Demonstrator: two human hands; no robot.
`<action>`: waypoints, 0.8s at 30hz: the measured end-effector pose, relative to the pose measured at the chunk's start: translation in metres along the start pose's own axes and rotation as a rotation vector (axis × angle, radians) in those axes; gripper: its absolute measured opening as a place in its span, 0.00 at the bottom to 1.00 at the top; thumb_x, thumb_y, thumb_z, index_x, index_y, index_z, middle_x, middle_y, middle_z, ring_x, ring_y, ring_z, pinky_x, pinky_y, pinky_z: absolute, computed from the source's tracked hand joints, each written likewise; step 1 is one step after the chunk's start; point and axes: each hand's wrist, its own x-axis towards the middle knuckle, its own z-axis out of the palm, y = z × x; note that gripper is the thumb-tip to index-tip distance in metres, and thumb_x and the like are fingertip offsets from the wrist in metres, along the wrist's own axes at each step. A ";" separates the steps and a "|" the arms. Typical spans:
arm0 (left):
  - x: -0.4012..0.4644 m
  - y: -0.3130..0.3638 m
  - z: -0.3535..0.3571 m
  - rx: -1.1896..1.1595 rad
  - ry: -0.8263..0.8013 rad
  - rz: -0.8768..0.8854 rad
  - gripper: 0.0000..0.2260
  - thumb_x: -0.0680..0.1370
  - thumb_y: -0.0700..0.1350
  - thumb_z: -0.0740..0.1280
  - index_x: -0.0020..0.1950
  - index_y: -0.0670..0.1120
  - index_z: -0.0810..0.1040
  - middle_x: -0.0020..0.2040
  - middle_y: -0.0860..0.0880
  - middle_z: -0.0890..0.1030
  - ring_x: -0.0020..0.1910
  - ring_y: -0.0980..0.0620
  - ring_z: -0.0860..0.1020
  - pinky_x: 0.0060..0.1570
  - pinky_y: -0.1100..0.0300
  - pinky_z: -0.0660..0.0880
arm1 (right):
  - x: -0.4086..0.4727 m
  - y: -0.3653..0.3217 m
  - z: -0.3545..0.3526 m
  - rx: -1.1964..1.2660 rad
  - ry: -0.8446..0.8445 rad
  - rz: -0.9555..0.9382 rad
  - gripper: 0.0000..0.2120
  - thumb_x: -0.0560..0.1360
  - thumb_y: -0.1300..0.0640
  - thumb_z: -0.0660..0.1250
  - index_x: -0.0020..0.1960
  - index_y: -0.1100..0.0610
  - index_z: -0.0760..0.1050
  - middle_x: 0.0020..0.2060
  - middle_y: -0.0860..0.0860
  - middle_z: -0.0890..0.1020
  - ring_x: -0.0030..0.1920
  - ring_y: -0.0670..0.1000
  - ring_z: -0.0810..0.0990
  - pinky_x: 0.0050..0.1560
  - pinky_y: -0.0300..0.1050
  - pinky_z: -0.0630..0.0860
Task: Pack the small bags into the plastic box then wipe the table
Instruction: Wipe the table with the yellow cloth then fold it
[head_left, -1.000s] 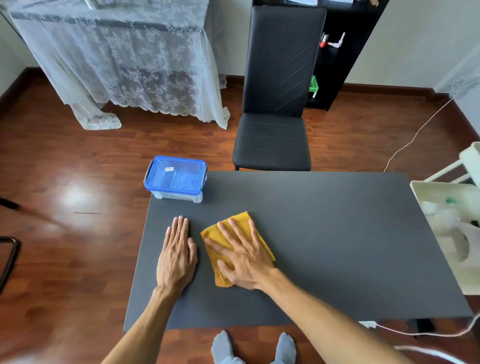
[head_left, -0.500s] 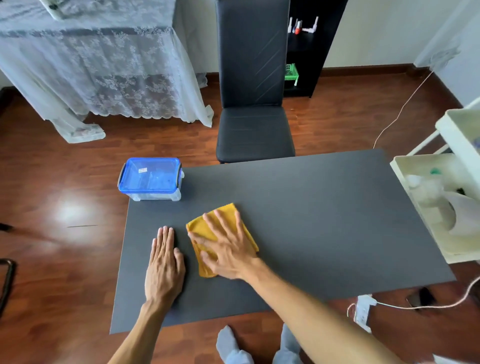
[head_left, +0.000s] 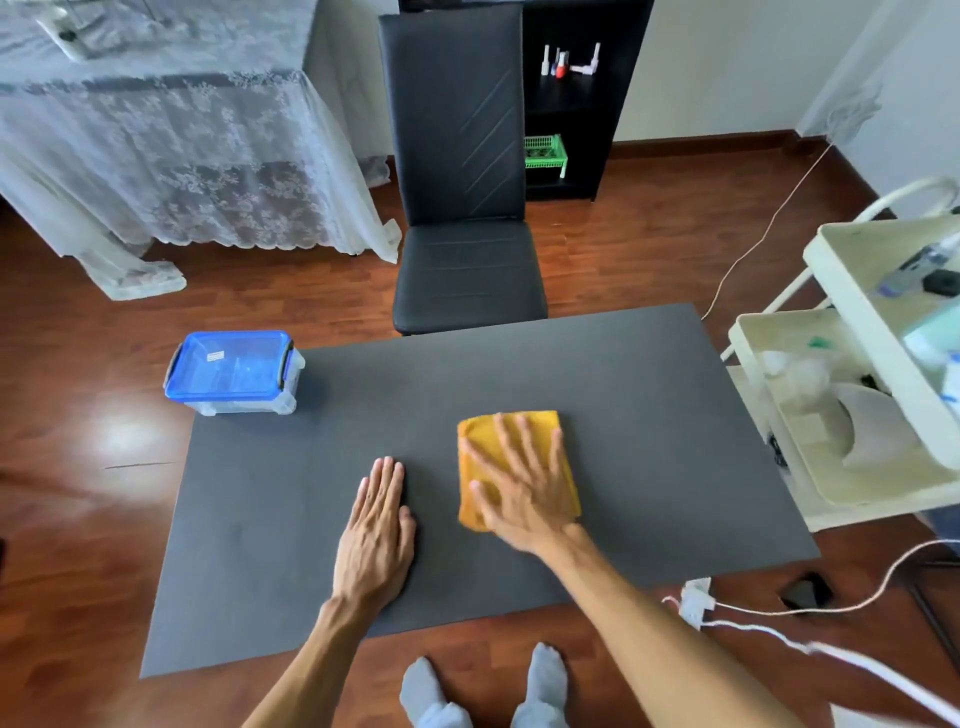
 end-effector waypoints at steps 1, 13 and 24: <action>0.004 0.008 0.004 -0.007 0.000 -0.004 0.27 0.80 0.48 0.47 0.75 0.36 0.61 0.76 0.44 0.58 0.77 0.46 0.56 0.76 0.59 0.47 | -0.012 -0.013 0.007 0.022 -0.006 -0.078 0.28 0.79 0.38 0.52 0.78 0.34 0.50 0.81 0.51 0.51 0.80 0.58 0.45 0.72 0.75 0.47; 0.018 0.046 0.022 0.039 0.012 -0.034 0.27 0.82 0.52 0.48 0.75 0.38 0.64 0.76 0.41 0.63 0.77 0.47 0.57 0.76 0.58 0.47 | -0.030 0.086 -0.024 -0.036 -0.104 0.152 0.28 0.80 0.36 0.46 0.79 0.35 0.42 0.81 0.49 0.43 0.80 0.59 0.42 0.74 0.72 0.41; 0.104 0.112 0.020 -0.006 -0.185 0.072 0.24 0.83 0.52 0.56 0.77 0.44 0.59 0.71 0.47 0.71 0.70 0.46 0.66 0.65 0.52 0.66 | 0.019 0.086 -0.062 0.053 0.030 0.195 0.24 0.81 0.54 0.60 0.77 0.47 0.63 0.76 0.50 0.67 0.75 0.54 0.65 0.69 0.59 0.63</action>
